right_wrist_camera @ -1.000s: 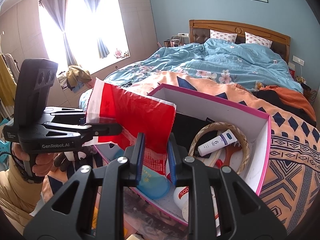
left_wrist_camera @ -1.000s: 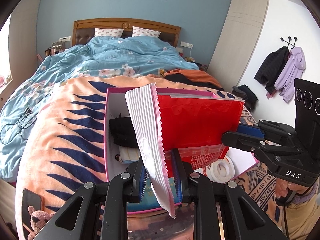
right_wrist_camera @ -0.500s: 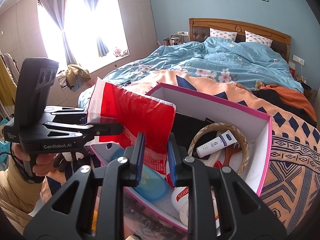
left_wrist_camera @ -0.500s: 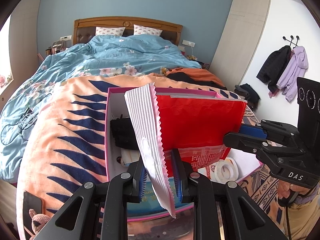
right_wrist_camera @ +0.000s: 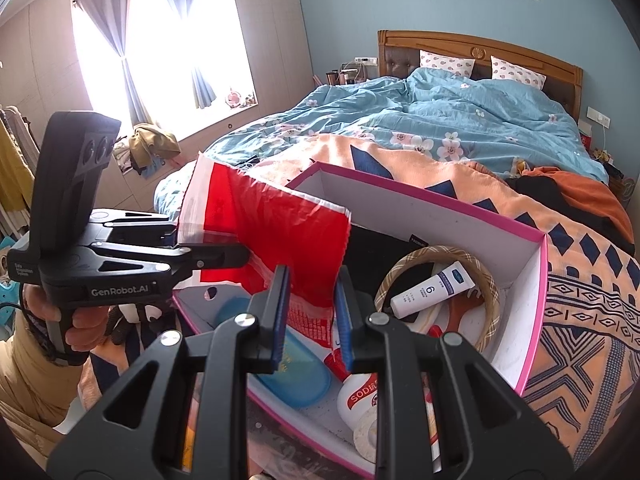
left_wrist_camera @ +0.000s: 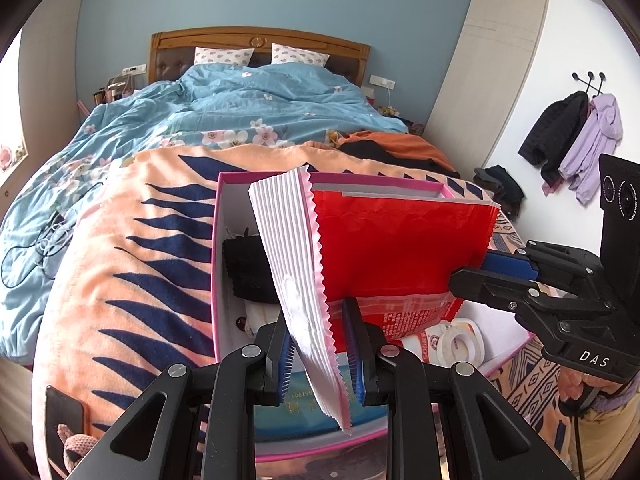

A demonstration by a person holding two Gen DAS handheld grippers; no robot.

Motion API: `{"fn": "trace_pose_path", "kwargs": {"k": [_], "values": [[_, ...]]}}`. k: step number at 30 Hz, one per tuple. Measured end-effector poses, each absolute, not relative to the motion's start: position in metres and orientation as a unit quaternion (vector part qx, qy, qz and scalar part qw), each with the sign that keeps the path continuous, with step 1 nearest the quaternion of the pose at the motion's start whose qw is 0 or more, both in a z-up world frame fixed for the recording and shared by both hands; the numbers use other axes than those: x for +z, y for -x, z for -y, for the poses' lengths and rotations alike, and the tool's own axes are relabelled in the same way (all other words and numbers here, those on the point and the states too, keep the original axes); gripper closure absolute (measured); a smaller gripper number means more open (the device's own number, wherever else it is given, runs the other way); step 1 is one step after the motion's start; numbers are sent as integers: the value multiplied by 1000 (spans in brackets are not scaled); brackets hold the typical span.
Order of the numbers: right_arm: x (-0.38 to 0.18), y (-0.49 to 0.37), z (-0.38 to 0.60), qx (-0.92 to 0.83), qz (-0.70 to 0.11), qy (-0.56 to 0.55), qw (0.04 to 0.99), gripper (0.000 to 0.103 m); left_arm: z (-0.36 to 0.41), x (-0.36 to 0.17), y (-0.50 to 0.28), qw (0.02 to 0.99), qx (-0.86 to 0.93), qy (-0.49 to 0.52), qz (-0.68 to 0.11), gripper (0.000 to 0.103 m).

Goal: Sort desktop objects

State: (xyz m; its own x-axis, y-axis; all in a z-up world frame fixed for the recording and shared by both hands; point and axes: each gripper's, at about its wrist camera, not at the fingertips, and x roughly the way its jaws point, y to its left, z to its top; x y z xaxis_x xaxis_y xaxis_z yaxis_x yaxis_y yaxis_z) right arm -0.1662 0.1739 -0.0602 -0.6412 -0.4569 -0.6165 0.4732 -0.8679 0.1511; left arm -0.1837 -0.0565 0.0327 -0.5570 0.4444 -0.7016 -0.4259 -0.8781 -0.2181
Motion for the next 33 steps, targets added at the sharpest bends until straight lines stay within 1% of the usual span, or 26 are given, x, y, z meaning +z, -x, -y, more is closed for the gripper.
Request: {"fn": "trace_pose_path", "kwargs": {"k": [33], "values": [[-62, 179, -170, -901, -19, -354, 251, 79, 56, 21, 203, 232, 880, 414, 8, 81]]}}
